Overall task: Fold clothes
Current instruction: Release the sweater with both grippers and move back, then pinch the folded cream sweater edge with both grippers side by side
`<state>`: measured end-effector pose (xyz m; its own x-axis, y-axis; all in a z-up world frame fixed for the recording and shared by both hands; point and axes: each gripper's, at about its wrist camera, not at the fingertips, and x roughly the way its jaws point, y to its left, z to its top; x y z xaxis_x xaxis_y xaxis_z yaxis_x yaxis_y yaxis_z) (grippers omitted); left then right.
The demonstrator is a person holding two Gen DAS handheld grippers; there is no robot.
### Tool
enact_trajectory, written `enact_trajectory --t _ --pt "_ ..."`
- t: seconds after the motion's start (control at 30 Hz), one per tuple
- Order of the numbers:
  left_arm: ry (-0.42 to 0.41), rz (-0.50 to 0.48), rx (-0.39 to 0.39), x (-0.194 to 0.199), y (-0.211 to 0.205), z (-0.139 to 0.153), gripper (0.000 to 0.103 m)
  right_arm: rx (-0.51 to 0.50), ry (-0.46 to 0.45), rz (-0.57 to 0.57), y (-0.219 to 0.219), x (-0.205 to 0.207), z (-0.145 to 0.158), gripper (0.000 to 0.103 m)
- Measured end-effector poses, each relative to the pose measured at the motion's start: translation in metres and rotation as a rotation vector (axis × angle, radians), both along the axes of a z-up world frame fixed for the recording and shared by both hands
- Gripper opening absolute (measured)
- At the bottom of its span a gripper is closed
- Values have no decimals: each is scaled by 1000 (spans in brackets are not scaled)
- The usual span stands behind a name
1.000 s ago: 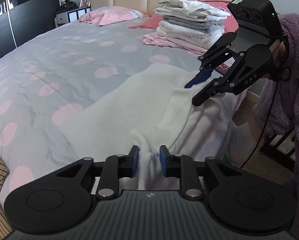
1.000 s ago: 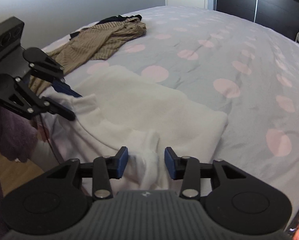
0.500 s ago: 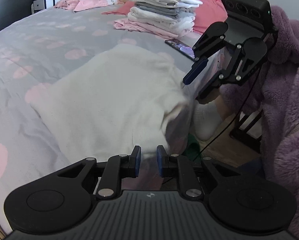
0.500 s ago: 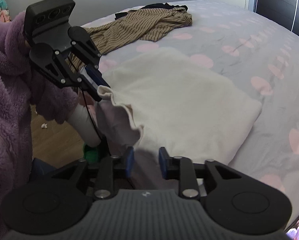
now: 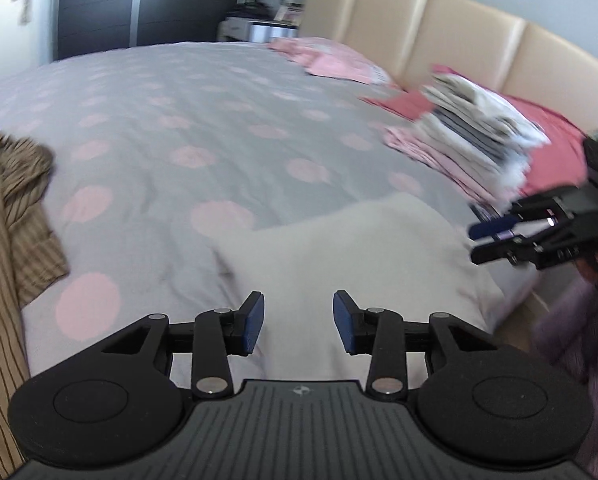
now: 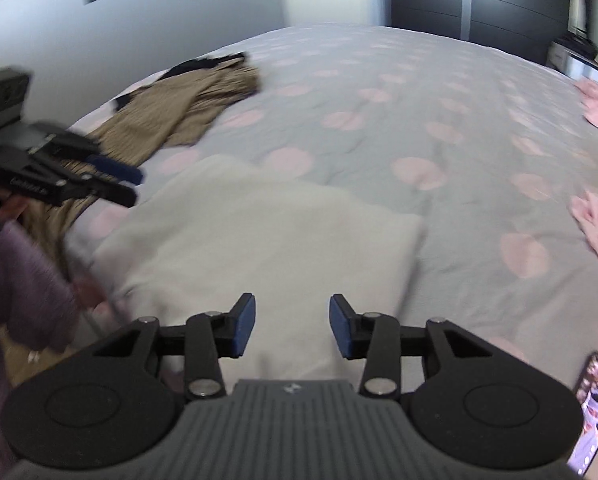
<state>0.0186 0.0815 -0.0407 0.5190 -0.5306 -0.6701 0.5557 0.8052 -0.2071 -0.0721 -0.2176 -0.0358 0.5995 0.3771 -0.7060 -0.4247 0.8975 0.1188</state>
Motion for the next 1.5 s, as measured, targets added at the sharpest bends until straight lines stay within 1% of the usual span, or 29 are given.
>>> enact_trajectory --t 0.03,0.1,0.13,0.17,0.3,0.4,0.43,0.47,0.5,0.53,0.57,0.6,0.67,0.77,0.87,0.97,1.03,1.13,1.23,1.27,1.33,1.4,1.43,1.47,1.5 --pt "10 20 -17 5 3 -2 39 10 1 -33 -4 5 0 46" --pt "34 48 -39 14 6 -6 41 32 7 -90 -12 15 -1 53" --pt "48 60 -48 19 6 -9 42 42 9 -109 -15 20 -1 57" --pt "66 65 -57 23 9 -12 42 52 12 -122 -18 24 -2 58" --pt "112 90 -66 39 13 -28 44 91 40 -166 -26 41 -9 58" --pt "152 92 -93 52 12 -36 43 122 69 -194 -28 55 -14 58" --pt "155 83 -90 54 11 -36 41 132 79 -207 -29 58 -16 58" --pt "153 70 -91 55 9 -36 32 144 92 -221 -30 63 -18 58" --pt "151 58 -91 57 8 -36 27 163 107 -237 -31 68 -21 57" --pt "151 50 -88 57 6 -36 25 190 131 -244 -33 72 -24 53" --pt "152 45 -89 58 5 -35 20 218 158 -248 -35 76 -26 39" --pt "152 40 -90 58 4 -34 17 247 186 -252 -38 79 -29 33" --pt "147 48 -109 58 5 -32 14 269 202 -251 -39 82 -30 22" --pt "150 81 -179 64 10 -28 12 282 172 -256 -39 82 -23 17" --pt "160 126 -240 73 13 -29 12 317 157 -287 -44 88 -20 16" --pt "178 189 -285 84 15 -35 12 345 150 -346 -50 100 -23 15" --pt "202 220 -294 92 16 -44 12 349 159 -372 -51 109 -27 15" --pt "239 239 -245 97 15 -60 12 321 193 -389 -50 119 -39 15" --pt "277 267 -293 100 25 -72 12 307 209 -397 -52 121 -49 15" --pt "280 269 -298 101 26 -73 12 309 215 -403 -54 122 -52 15" --pt "264 262 -278 99 24 -72 14 323 228 -417 -58 123 -57 15" --pt "239 257 -250 96 19 -65 16 331 228 -427 -59 122 -56 18" --pt "222 257 -233 94 17 -59 17 328 224 -436 -58 121 -53 26" --pt "198 255 -209 91 14 -54 18 319 213 -446 -57 119 -48 38" --pt "165 256 -175 87 11 -47 22 301 192 -452 -55 116 -42 39"
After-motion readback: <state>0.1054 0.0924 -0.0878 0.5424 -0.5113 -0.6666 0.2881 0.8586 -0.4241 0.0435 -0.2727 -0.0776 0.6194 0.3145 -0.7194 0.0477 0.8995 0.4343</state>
